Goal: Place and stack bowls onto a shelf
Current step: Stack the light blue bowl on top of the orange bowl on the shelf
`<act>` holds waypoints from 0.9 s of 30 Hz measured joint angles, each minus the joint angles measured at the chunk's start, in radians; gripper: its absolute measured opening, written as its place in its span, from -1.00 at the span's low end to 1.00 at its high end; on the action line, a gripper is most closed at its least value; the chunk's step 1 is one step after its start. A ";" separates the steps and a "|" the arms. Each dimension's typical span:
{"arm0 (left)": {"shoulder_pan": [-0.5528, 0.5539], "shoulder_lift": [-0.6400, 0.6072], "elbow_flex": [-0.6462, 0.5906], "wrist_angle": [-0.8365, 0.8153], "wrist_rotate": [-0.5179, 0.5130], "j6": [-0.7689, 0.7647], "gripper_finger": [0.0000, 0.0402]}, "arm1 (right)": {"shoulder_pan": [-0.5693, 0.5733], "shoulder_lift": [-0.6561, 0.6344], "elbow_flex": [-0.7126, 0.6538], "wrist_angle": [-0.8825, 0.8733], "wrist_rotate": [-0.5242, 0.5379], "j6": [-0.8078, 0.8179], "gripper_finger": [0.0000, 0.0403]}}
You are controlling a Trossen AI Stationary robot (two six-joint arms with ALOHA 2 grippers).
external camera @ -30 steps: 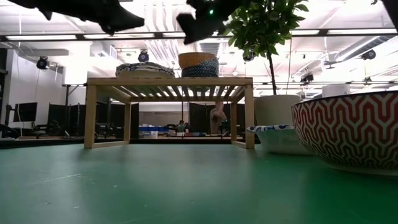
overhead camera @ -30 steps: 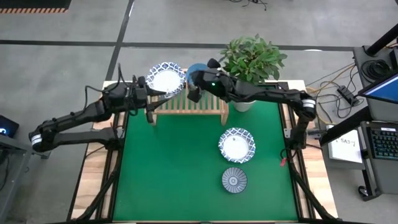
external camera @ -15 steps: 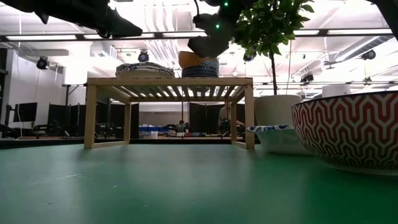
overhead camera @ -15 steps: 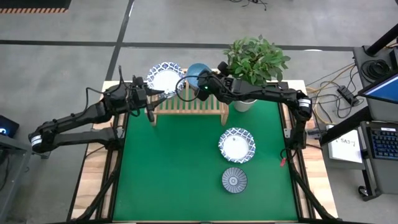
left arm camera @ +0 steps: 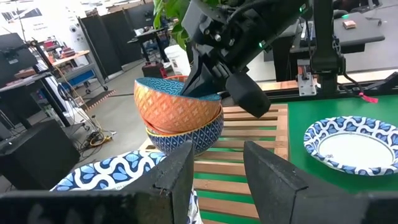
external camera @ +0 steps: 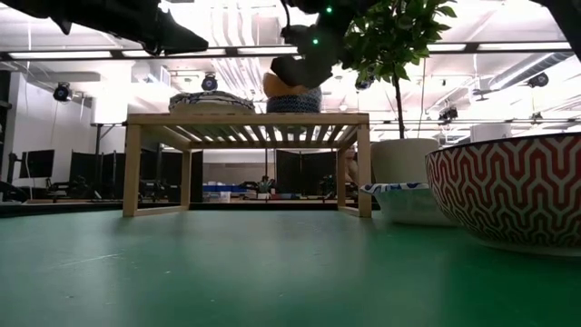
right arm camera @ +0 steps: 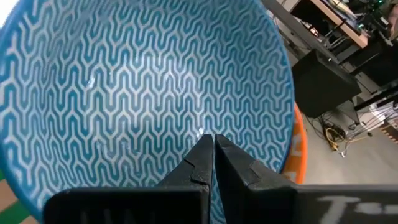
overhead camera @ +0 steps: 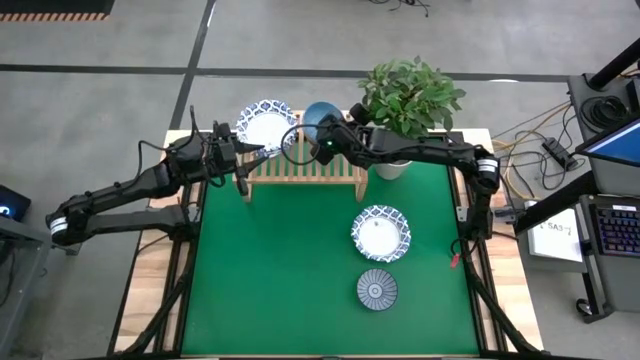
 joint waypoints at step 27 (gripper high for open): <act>0.000 0.000 0.000 0.000 0.000 0.011 -0.39 | 0.070 -0.035 -0.001 0.156 -0.056 -0.183 -0.86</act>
